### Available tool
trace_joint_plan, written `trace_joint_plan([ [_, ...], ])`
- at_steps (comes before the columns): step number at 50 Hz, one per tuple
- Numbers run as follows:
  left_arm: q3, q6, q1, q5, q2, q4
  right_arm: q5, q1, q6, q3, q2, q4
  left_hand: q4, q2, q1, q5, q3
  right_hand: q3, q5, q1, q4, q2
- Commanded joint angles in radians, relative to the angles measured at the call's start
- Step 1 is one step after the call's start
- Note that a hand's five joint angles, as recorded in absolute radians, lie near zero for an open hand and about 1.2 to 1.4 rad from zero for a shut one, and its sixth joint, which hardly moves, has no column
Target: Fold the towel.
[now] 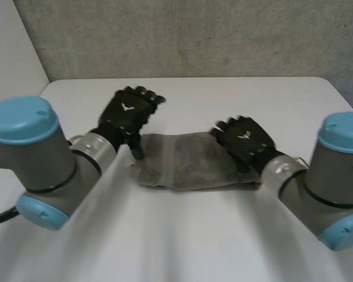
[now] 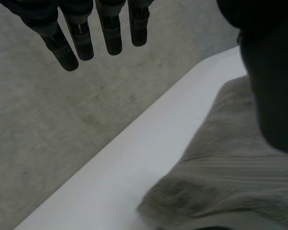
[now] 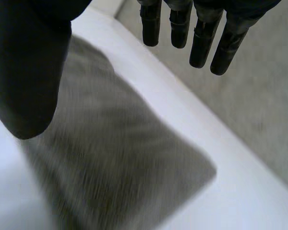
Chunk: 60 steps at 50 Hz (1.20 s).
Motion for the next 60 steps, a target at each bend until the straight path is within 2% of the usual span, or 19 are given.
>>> trace_joint_plan([
  [1, 0.015, 0.004, -0.065, -0.054, -0.054, 0.01, -0.002, -0.098, 0.006, 0.058, 0.021, 0.012, -0.076, -0.065, -0.075, -0.201, -0.053, 0.171, 0.186, 0.191, 0.167, 0.168],
  [3, 0.016, 0.005, -0.07, -0.077, -0.057, 0.01, -0.004, -0.102, 0.004, 0.053, 0.039, 0.012, -0.079, -0.068, -0.078, -0.204, -0.056, 0.303, 0.318, 0.323, 0.299, 0.3],
  [5, 0.018, 0.004, -0.073, -0.108, -0.057, 0.01, 0.002, -0.107, -0.017, 0.025, 0.099, 0.015, -0.082, -0.071, -0.081, -0.207, -0.059, 0.624, 0.639, 0.644, 0.621, 0.621],
  [6, 0.018, 0.004, -0.073, -0.108, -0.057, 0.01, 0.002, -0.107, -0.017, 0.024, 0.099, 0.015, -0.082, -0.071, -0.081, -0.207, -0.059, 0.626, 0.641, 0.646, 0.622, 0.623],
  [8, 0.017, 0.001, -0.07, -0.115, -0.046, 0.008, 0.056, -0.099, -0.06, -0.014, 0.12, 0.021, -0.085, -0.074, -0.084, -0.21, -0.062, 1.145, 1.16, 1.165, 1.141, 1.142],
  [11, 0.015, -0.001, -0.069, -0.117, -0.041, 0.008, 0.111, -0.095, -0.082, -0.025, 0.119, 0.016, -0.085, -0.074, -0.084, -0.21, -0.062, 1.148, 1.163, 1.168, 1.144, 1.144],
  [13, 0.009, -0.004, -0.062, -0.118, -0.038, 0.007, 0.205, -0.09, -0.12, -0.055, 0.113, 0.009, -0.088, -0.077, -0.087, -0.213, -0.065, 1.148, 1.163, 1.168, 1.144, 1.144],
  [22, 0.0, -0.009, -0.004, -0.126, 0.041, -0.002, 0.208, 0.163, -0.157, -0.216, 0.096, 0.0, -0.085, -0.074, -0.084, -0.21, -0.062, 1.148, 1.163, 1.168, 1.144, 1.144],
  [25, -0.02, -0.012, 0.042, -0.151, 0.084, -0.001, 0.177, 0.241, -0.171, -0.286, 0.125, -0.045, -0.085, -0.074, -0.084, -0.21, -0.062, 1.148, 1.163, 1.168, 1.144, 1.144],
  [29, -0.043, -0.024, 0.111, -0.198, 0.126, 0.001, 0.02, 0.362, -0.206, -0.376, 0.237, -0.108, -0.085, -0.074, -0.084, -0.21, -0.062, 1.148, 1.163, 1.168, 1.144, 1.144],
  [30, -0.043, -0.024, 0.111, -0.198, 0.126, 0.001, 0.019, 0.362, -0.206, -0.376, 0.237, -0.108, -0.085, -0.074, -0.084, -0.21, -0.062, 1.148, 1.163, 1.168, 1.144, 1.144],
  [32, -0.062, -0.051, 0.135, -0.204, 0.13, -0.001, -0.101, 0.416, -0.243, -0.416, 0.329, -0.074, -0.082, -0.071, -0.081, -0.207, -0.059, 1.148, 1.163, 1.168, 1.144, 1.144],
  [34, -0.069, -0.068, 0.145, -0.204, 0.13, -0.001, -0.137, 0.43, -0.266, -0.43, 0.376, -0.032, -0.082, -0.071, -0.081, -0.207, -0.059, 1.148, 1.163, 1.168, 1.144, 1.144],
  [41, -0.092, -0.104, 0.152, -0.192, 0.127, 0.001, -0.063, 0.418, -0.293, -0.454, 0.387, 0.056, -0.085, -0.074, -0.084, -0.21, -0.062, 1.148, 1.163, 1.168, 1.144, 1.144],
  [43, -0.086, -0.101, 0.137, -0.189, 0.121, 0.007, -0.027, 0.402, -0.234, -0.412, 0.299, 0.033, -0.088, -0.077, -0.087, -0.213, -0.065, 0.407, 0.422, 0.427, 0.403, 0.404],
  [44, -0.086, -0.101, 0.137, -0.189, 0.121, 0.007, -0.027, 0.402, -0.234, -0.411, 0.298, 0.033, -0.088, -0.077, -0.087, -0.213, -0.065, 0.403, 0.418, 0.423, 0.399, 0.4],
  [45, -0.079, -0.102, 0.134, -0.189, 0.12, 0.007, -0.019, 0.383, -0.179, -0.372, 0.238, 0.02, -0.088, -0.077, -0.087, -0.213, -0.065, 0.043, 0.058, 0.062, 0.039, 0.039],
  [51, -0.05, -0.104, 0.085, -0.191, 0.112, 0.01, -0.005, 0.315, 0.045, -0.249, 0.061, -0.005, -0.088, -0.077, -0.087, -0.213, -0.065, -0.074, -0.059, -0.054, -0.078, -0.077],
  [60, -0.053, -0.111, 0.02, -0.195, 0.058, 0.004, -0.001, 0.215, 0.19, -0.229, 0.045, 0.03, -0.088, -0.077, -0.087, -0.213, -0.065, -0.074, -0.059, -0.054, -0.078, -0.077],
])
